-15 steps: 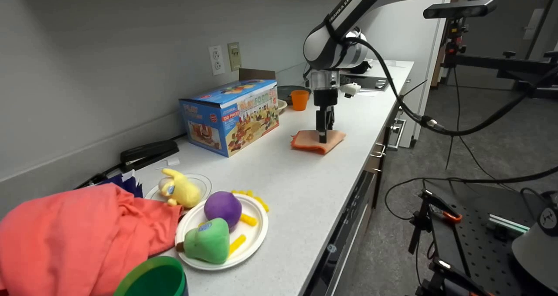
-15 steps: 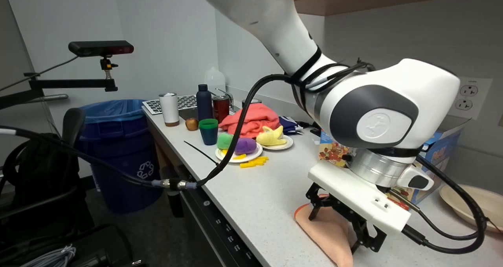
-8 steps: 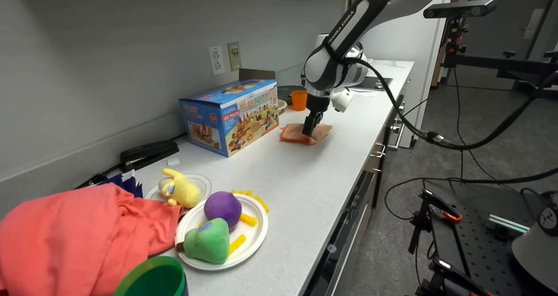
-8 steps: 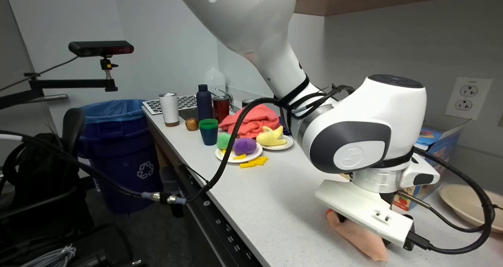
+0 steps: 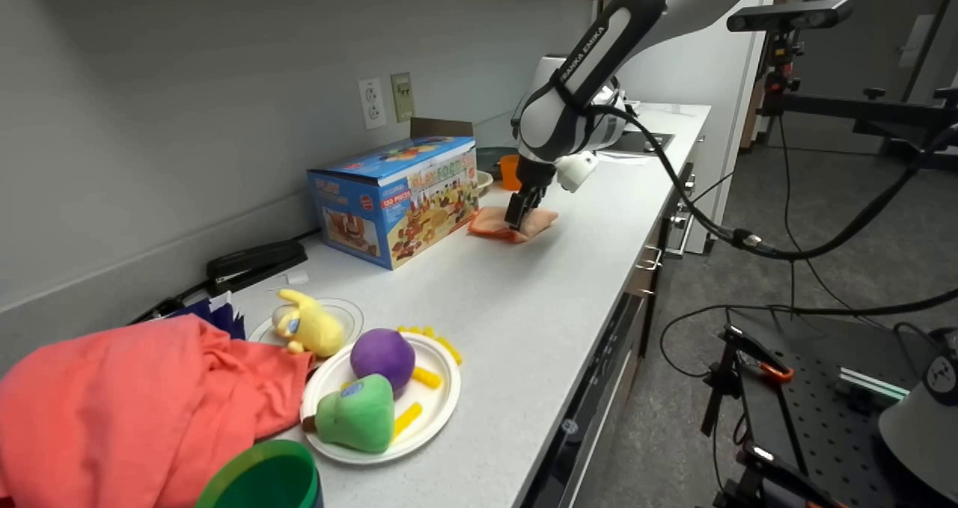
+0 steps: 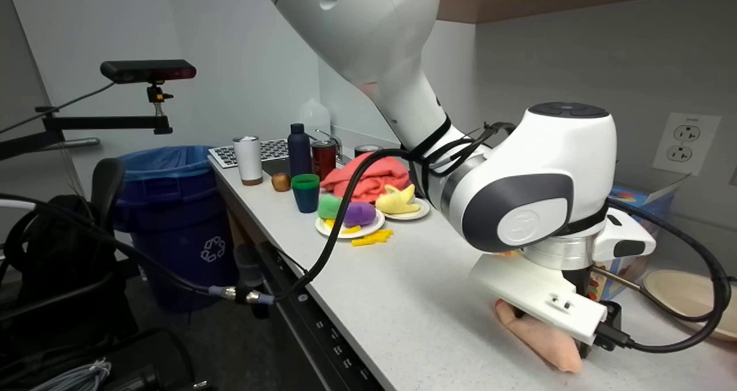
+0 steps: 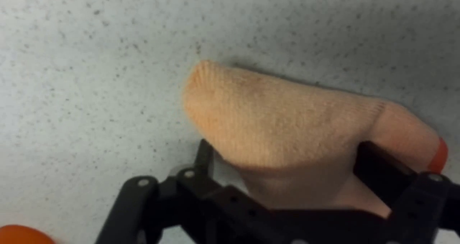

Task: Unfold the orange cloth

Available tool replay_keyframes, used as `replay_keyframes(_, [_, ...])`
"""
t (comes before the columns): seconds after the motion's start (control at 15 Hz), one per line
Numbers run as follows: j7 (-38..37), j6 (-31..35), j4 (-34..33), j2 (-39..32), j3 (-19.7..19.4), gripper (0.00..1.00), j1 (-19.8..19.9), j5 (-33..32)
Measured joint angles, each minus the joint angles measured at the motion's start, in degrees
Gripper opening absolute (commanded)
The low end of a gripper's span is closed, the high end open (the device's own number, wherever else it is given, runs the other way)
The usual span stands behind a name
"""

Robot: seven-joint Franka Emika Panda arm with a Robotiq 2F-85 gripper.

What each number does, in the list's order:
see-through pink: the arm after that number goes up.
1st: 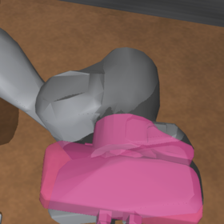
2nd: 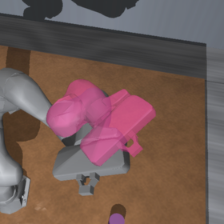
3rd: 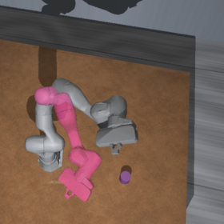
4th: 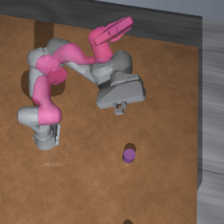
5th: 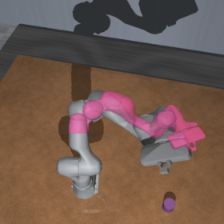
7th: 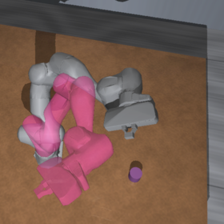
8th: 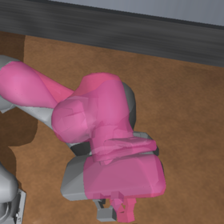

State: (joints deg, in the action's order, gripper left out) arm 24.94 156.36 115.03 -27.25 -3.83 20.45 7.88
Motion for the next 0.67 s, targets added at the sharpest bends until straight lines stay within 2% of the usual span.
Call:
replay_keyframes(0.4, [-1.9, -11.2, -7.0, 1.8, 0.5, 1.0, 0.0, -0.9])
replay_keyframes(0.67, [-2.9, -12.9, -10.1, -0.2, 1.7, 1.0, -0.7, -0.6])
